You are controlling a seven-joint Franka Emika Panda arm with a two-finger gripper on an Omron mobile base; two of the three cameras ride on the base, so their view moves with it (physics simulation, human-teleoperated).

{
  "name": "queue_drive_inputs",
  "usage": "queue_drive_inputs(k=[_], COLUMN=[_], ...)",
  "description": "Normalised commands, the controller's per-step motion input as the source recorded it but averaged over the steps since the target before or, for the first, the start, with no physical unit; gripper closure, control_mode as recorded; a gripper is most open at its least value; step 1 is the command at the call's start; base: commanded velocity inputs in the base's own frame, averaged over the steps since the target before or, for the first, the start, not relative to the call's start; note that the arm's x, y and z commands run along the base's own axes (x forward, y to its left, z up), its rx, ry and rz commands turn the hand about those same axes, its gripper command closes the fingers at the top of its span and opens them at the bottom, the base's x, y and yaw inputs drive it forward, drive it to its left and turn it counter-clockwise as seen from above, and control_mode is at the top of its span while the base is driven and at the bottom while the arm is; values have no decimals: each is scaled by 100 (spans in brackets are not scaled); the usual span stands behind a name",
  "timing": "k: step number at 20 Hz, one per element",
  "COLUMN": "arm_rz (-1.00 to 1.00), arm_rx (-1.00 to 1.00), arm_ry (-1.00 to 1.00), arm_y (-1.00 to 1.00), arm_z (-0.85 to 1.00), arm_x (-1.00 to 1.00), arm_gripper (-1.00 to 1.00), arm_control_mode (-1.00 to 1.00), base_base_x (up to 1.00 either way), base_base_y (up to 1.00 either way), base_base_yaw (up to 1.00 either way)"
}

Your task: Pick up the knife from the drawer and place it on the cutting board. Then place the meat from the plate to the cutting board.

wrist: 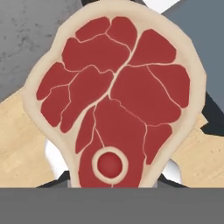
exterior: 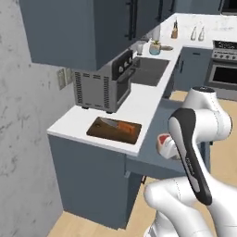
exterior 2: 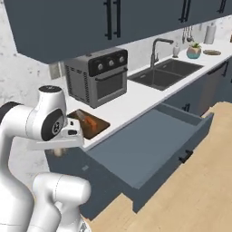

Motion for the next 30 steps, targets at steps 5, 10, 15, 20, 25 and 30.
queue_drive_inputs(k=[5,10,15,20,25,30], arm_rz=[0,0,-11,-17,-11,-8], arm_rx=[0,0,0,0,0,0], arm_ry=[0,0,-4,-7,-8,-12], arm_y=[0,0,21,17,-1,-1], arm_z=[0,0,0,-11,-21,-54], arm_x=[0,0,2,89,100,80], arm_gripper=[100,100,100,100,100,100], arm_control_mode=[100,100,-100,-100,-100,-100], base_base_x=[-4,35,7,0,0,0], base_base_y=[100,93,40,0,0,0], base_base_yaw=[-52,-50,-23,0,0,0])
